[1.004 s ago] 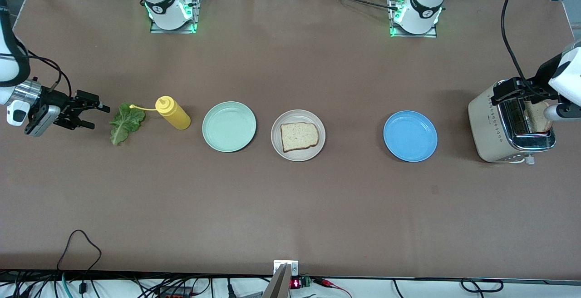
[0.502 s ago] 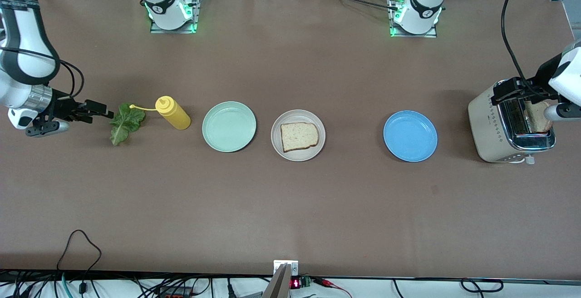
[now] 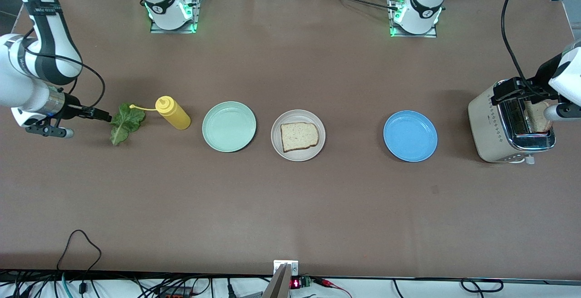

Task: Make sandwich in beige plate with both arms
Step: 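Lower the right gripper onto the lettuce leaf and grasp it, then lift the lettuce leaf and carry it over the beige plate, then release the lettuce onto the bread and raise the right gripper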

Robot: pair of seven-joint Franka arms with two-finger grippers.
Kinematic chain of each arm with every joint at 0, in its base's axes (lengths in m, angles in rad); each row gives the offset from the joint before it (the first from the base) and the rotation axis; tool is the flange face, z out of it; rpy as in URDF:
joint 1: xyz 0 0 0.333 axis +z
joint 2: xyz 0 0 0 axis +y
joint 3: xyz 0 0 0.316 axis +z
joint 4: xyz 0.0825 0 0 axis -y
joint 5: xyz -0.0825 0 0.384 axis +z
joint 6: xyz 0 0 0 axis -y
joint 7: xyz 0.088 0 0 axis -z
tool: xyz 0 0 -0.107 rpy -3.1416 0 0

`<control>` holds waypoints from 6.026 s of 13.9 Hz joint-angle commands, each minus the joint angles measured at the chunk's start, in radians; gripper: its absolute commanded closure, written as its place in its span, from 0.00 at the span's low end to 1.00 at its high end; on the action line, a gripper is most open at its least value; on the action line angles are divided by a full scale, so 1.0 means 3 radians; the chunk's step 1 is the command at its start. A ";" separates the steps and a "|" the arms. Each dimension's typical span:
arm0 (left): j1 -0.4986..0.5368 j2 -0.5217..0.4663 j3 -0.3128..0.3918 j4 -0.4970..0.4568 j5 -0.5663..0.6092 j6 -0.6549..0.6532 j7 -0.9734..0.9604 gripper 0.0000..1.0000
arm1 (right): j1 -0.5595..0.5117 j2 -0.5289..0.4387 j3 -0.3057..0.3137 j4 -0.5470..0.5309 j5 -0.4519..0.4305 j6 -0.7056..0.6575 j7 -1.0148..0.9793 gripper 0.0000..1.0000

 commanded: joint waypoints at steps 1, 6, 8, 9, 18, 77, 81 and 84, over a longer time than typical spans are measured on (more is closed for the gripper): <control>0.0021 -0.0046 -0.0011 -0.0021 -0.0018 -0.0018 0.0060 0.00 | 0.0002 0.0097 0.0009 -0.0136 -0.0113 0.0320 0.0147 0.00; 0.0021 -0.0046 -0.0011 -0.0021 -0.0018 -0.0013 0.0060 0.00 | -0.0003 0.0368 0.0009 -0.0152 -0.0394 0.0765 0.0260 0.00; 0.0021 -0.0041 -0.0011 -0.0021 -0.0018 0.0002 0.0060 0.00 | -0.0003 0.0470 0.0009 -0.0147 -0.0405 0.0888 0.0260 0.00; 0.0021 -0.0041 -0.0011 -0.0021 -0.0018 0.0007 0.0060 0.00 | -0.0003 0.0506 0.0009 -0.0142 -0.0415 0.0934 0.0260 0.00; 0.0021 -0.0046 -0.0011 -0.0021 -0.0024 0.0002 0.0060 0.00 | 0.0002 0.0690 0.0014 -0.0127 -0.0650 0.1083 0.0250 0.64; 0.0097 -0.0015 0.0020 -0.0016 -0.0024 0.0007 0.0060 0.00 | 0.2477 0.1754 0.0847 0.1704 -0.0415 0.0797 0.5942 1.00; 0.0097 -0.0015 0.0020 -0.0016 -0.0024 0.0007 0.0060 0.00 | 0.2477 0.1769 0.0847 0.1714 -0.0400 0.0812 0.5833 0.84; 0.0097 -0.0015 0.0020 -0.0016 -0.0024 0.0007 0.0060 0.00 | 0.2462 0.1764 0.0827 0.1709 -0.0405 0.0812 0.5813 0.25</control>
